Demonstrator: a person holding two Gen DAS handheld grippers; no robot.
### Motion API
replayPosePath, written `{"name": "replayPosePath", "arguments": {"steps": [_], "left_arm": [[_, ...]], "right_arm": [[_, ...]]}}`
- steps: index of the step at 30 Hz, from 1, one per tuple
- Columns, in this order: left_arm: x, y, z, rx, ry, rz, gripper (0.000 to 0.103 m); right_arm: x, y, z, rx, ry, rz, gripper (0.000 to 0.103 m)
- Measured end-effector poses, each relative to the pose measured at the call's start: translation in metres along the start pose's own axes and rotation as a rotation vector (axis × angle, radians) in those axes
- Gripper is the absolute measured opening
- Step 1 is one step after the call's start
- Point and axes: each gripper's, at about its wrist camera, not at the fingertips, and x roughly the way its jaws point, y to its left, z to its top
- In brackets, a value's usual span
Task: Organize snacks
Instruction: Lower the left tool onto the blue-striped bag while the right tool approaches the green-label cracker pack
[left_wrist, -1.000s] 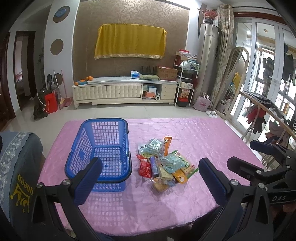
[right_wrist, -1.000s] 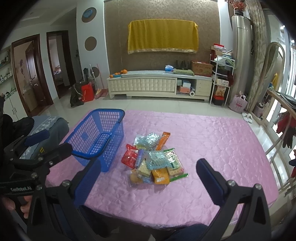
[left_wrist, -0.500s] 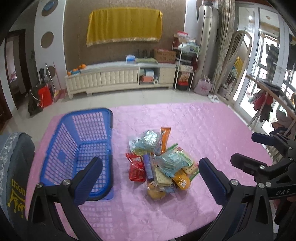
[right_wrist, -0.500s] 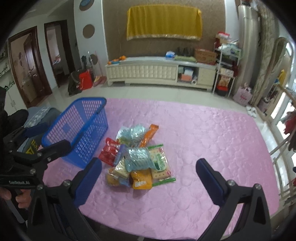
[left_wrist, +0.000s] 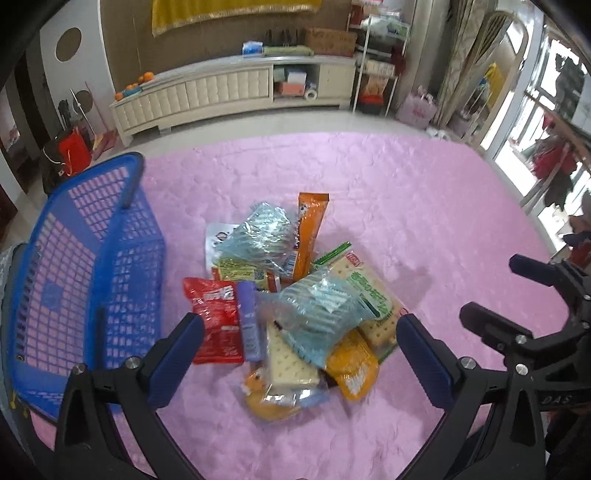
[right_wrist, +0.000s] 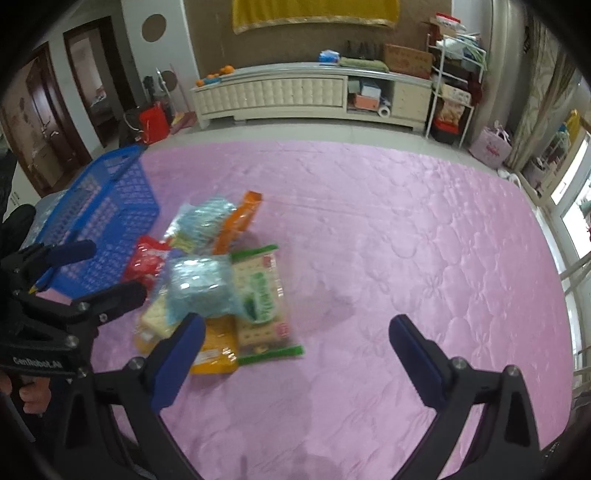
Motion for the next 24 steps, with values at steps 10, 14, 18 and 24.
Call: {"name": "replayPosePath", "arguments": {"steps": [10,14,18,24], "left_arm": [[0.060,-0.016,0.019,0.027,0.152,0.073,0.103],[0.083,-0.023,0.023,0.034,0.186,0.079,0.103],[0.092,-0.030,0.022,0.059,0.188,0.092,0.090],[0.094,-0.027,0.022,0.047,0.189,0.052,0.072]], "right_arm": [[0.048,-0.031,0.009,0.047,0.035,0.017,0.101],[0.057,-0.041,0.003,0.079,0.049,0.026,0.101],[0.062,-0.047,-0.002,0.094,0.062,0.027,0.101],[0.063,-0.048,-0.003,0.106,0.072,0.034,0.101]]}}
